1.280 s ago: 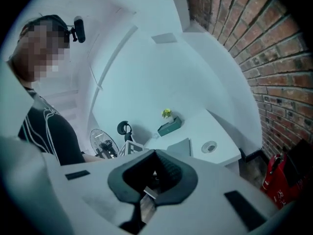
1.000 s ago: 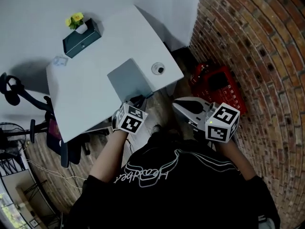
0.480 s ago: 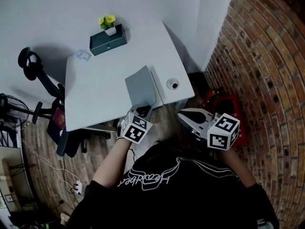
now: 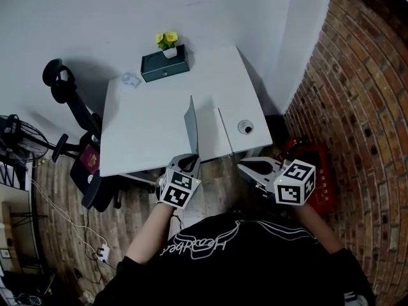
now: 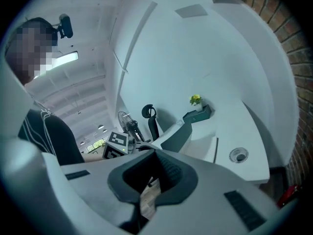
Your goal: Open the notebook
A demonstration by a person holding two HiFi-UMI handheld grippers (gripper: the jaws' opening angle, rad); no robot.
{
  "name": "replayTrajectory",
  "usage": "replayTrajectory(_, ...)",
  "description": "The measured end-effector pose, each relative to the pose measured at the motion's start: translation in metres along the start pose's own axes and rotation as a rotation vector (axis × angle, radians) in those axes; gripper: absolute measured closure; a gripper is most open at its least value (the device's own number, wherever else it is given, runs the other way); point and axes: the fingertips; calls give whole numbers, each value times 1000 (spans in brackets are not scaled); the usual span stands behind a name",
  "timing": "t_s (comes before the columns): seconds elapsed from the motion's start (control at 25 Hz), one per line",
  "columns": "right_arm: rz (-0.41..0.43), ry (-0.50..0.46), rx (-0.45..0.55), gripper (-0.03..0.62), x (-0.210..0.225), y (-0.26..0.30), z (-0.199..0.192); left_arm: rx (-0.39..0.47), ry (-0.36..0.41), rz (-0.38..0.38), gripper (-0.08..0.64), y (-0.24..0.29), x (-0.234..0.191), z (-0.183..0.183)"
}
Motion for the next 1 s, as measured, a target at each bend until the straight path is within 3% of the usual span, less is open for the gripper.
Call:
replayTrajectory(0.52,-5,44,-13,591,-37,39,-3,-53,-68,37,523,-37,-42,-45)
replayTrajectory(1.0,-61,129,-58,591,-41,41,-40,-49,-315,80,523,-49,-71,-111)
Point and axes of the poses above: the fingertips, and each gripper's own axes: y forward along the fingers, x to its right, z out of its top, and after that the axes turned 6 degrees about x, right-handed
